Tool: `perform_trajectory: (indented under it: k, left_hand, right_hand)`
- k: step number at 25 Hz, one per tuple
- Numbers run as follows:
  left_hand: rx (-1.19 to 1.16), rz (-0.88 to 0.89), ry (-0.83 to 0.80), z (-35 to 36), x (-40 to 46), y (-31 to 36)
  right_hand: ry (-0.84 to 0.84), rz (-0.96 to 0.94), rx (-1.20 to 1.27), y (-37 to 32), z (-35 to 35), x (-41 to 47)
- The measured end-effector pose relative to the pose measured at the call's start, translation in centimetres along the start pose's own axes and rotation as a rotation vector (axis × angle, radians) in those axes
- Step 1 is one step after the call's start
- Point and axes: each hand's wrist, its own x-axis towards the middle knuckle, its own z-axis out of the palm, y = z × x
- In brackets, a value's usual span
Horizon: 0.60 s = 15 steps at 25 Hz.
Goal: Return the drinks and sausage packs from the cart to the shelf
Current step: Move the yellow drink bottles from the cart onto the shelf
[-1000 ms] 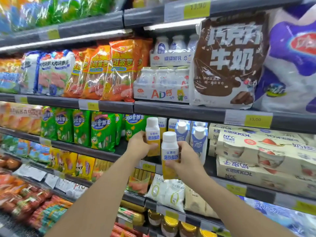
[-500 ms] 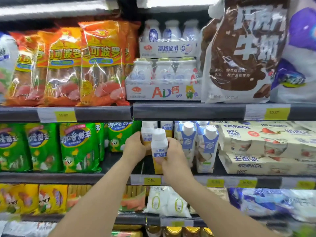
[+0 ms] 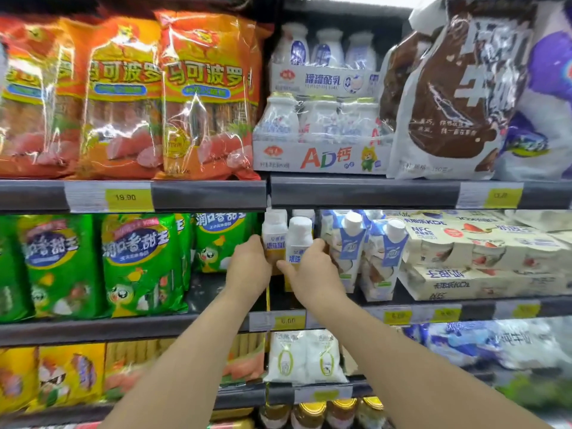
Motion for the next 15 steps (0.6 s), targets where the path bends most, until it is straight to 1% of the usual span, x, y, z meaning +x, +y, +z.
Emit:
perform_trajectory:
  k: [2,5,8,11,15]
  left_hand:
    - [0.015,0.0,-0.009,0.1,0.2,-0.2]
    - [0.005,0.006,-0.027,0.2,0.7,-0.4]
    - [0.001,0.009,-0.052,0.1,0.8,-0.5]
    - [-0.007,0.032,-0.061,0.0,0.7,-0.6]
    - [0.013,0.016,-0.074,-0.3,0.6,-0.2]
  right_hand:
    - [0.025,0.011,-0.045,-0.2,0.3,0.3]
    - [0.087,0.052,-0.03,-0.3,1.2,0.7]
    - [0.138,0.061,-0.074,-0.4,1.6,1.0]
    - [0.125,0.052,-0.097,-0.1,1.4,0.9]
    - [0.098,0.059,-0.157,0.2,1.6,1.1]
